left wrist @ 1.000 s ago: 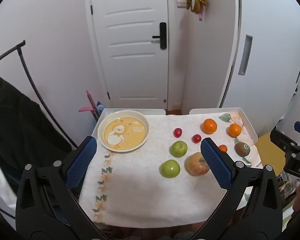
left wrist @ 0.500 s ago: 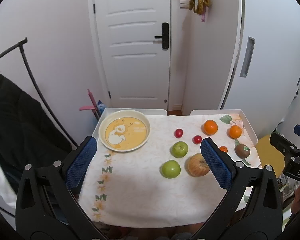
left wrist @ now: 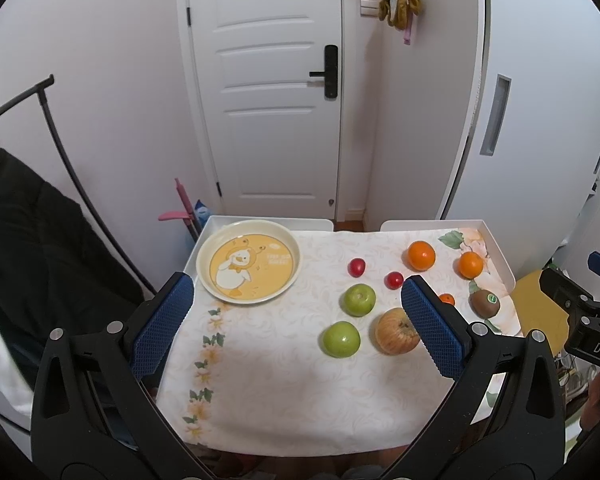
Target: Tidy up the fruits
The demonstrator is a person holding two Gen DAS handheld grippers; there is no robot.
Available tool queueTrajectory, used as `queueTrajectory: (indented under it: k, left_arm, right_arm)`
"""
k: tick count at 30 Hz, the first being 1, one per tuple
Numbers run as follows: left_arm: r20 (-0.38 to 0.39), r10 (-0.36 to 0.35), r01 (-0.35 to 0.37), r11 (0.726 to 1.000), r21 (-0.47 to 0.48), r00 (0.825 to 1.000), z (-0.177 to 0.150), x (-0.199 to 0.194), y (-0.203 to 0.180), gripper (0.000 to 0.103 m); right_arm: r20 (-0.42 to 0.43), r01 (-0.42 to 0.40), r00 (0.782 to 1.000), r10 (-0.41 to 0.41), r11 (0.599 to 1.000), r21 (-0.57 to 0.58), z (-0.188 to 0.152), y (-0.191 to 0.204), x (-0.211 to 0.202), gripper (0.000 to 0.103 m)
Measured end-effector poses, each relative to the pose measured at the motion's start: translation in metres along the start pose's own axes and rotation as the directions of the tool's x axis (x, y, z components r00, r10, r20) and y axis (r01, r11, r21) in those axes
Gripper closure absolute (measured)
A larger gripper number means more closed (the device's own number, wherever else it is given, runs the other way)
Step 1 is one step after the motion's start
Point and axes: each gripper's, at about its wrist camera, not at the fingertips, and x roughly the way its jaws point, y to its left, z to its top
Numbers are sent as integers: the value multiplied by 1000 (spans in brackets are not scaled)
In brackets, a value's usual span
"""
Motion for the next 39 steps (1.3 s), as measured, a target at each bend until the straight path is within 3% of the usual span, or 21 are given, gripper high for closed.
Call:
queueTrajectory:
  k: [39]
  left_arm:
    - [7, -6, 6, 1000, -7, 1000, 4, 1, 0, 0]
  right_arm:
    - [3, 6, 1000, -6, 1000, 3, 2, 0, -1, 0]
